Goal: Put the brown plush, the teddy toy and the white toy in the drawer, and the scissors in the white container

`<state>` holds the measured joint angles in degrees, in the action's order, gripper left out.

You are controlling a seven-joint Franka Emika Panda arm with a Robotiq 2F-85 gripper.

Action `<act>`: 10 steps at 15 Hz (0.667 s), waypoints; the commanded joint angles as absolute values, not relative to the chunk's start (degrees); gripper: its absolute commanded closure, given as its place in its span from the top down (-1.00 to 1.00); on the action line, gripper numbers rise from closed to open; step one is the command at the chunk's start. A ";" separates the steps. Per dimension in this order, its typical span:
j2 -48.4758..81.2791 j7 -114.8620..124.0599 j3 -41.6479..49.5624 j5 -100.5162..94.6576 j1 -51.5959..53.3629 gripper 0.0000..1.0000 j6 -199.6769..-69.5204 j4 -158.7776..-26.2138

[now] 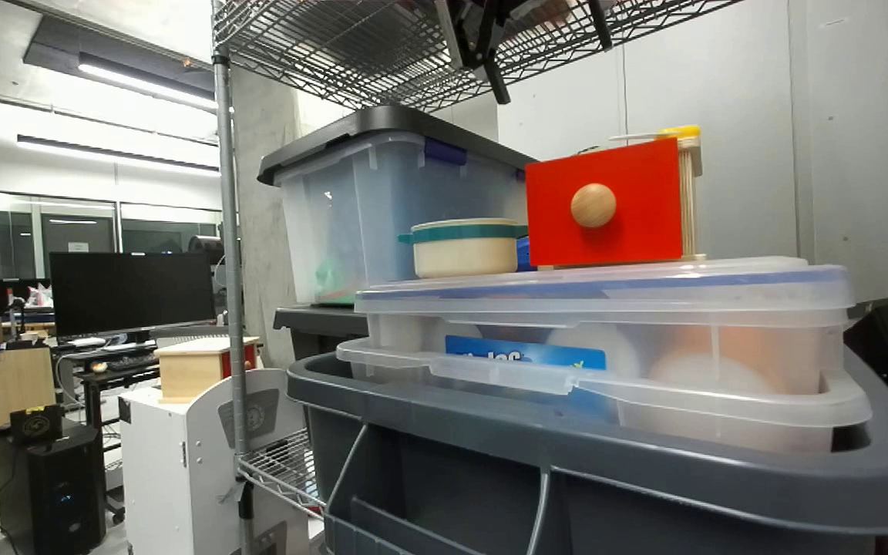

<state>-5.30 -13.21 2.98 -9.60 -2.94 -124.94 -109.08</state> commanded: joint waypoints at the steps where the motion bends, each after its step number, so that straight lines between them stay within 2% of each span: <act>1: -4.60 -12.77 3.02 -10.19 -2.92 1.00 -123.45 -107.05; 10: -2.89 -12.97 2.96 -10.47 -2.89 1.00 -123.82 -105.39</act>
